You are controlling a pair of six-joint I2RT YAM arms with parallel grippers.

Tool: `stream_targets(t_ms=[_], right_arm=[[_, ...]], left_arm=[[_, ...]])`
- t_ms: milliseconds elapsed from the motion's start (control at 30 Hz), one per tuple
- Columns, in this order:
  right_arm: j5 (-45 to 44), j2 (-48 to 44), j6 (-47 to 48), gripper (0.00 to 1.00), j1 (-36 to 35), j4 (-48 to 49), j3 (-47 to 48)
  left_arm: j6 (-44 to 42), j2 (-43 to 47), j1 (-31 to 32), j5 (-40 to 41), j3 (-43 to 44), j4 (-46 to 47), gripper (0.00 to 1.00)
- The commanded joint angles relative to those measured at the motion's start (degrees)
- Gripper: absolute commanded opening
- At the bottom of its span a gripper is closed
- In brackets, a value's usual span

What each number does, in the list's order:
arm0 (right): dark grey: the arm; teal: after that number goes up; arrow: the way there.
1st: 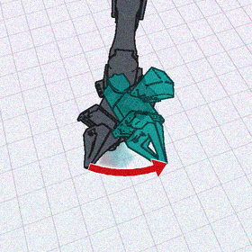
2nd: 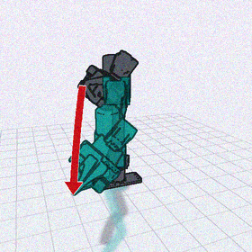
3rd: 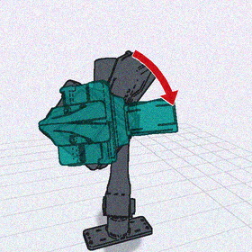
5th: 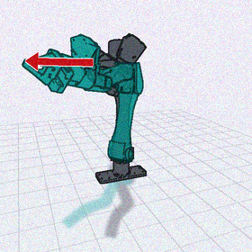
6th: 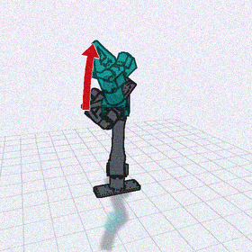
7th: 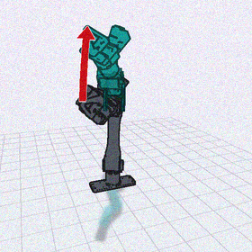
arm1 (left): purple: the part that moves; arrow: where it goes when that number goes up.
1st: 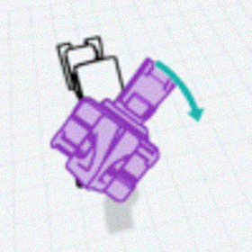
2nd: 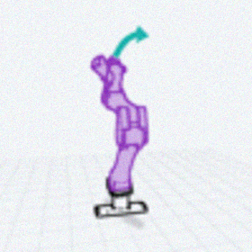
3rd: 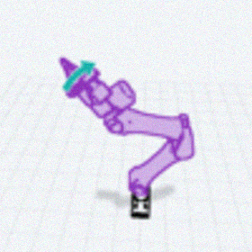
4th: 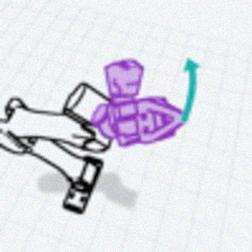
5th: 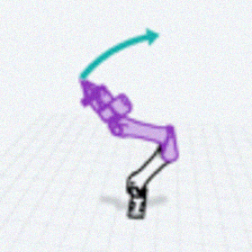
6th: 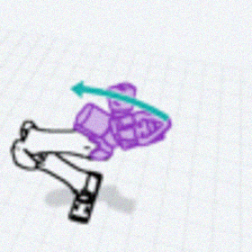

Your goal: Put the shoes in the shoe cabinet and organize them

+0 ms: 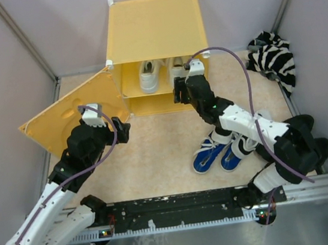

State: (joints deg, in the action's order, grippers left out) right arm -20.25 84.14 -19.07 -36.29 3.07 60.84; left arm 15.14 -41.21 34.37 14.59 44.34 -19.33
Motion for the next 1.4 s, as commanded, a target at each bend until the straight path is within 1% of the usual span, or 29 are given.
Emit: stream_targets(t_ms=[0, 167, 267, 400, 500, 567, 667, 767, 900, 1000, 1267, 1367], right_arm=[[2.37, -6.40, -0.64, 0.63, -2.13, -4.73, 0.56], [0.58, -11.85, -5.56, 0.63, -4.97, -21.09, 0.08], [-3.50, -17.84, -11.10, 0.64, -5.27, -31.59, -1.91], [-8.17, -26.57, -19.49, 0.67, -5.23, -49.28, -1.51], [-8.90, -31.25, -23.04, 0.69, -4.14, -59.60, -0.71], [-7.12, -31.57, -24.09, 0.70, -1.27, -64.37, -1.07], [-3.75, -31.87, -25.26, 0.70, 1.43, -64.58, -3.63], [-6.44, -31.13, -25.63, 0.70, 1.55, -61.73, -5.35], [-7.91, -25.17, -22.17, 0.70, 1.66, -58.45, -4.44], [-8.69, -21.64, -21.49, 0.70, 1.75, -56.44, -4.25], [-10.13, -20.32, -23.47, 0.69, 4.16, -45.69, -10.42], [-9.58, -18.55, -23.88, 0.67, 5.96, -43.84, -11.83]], left_arm=[[-0.47, -0.18, 0.08, -0.13, 0.37, 1.14, 0.99], [-0.16, 0.14, 0.13, -0.06, 0.37, 0.93, 0.99], [-0.02, 0.48, 0.08, -0.66, 0.06, 0.71, 0.99], [0.06, 0.57, 0.08, -1.73, -0.02, 0.11, 0.99], [-0.02, 0.69, 0.08, -2.46, 0.00, 0.08, 0.99], [0.04, 0.87, 0.09, -3.11, -0.16, 0.24, 0.99], [-0.23, 1.34, 0.08, -3.11, -0.61, 0.82, 0.99], [-0.58, 1.77, 0.08, -3.07, -0.87, 1.03, 0.99], [-0.81, 1.98, 0.08, -3.08, -0.86, 1.14, 0.99], [-0.57, 1.94, 0.08, -3.23, -1.09, 1.13, 0.99], [-1.18, 1.00, 0.13, -3.13, -1.10, 0.98, 0.99], [-1.35, 0.38, 0.08, -3.01, -0.98, 0.96, 0.99]])
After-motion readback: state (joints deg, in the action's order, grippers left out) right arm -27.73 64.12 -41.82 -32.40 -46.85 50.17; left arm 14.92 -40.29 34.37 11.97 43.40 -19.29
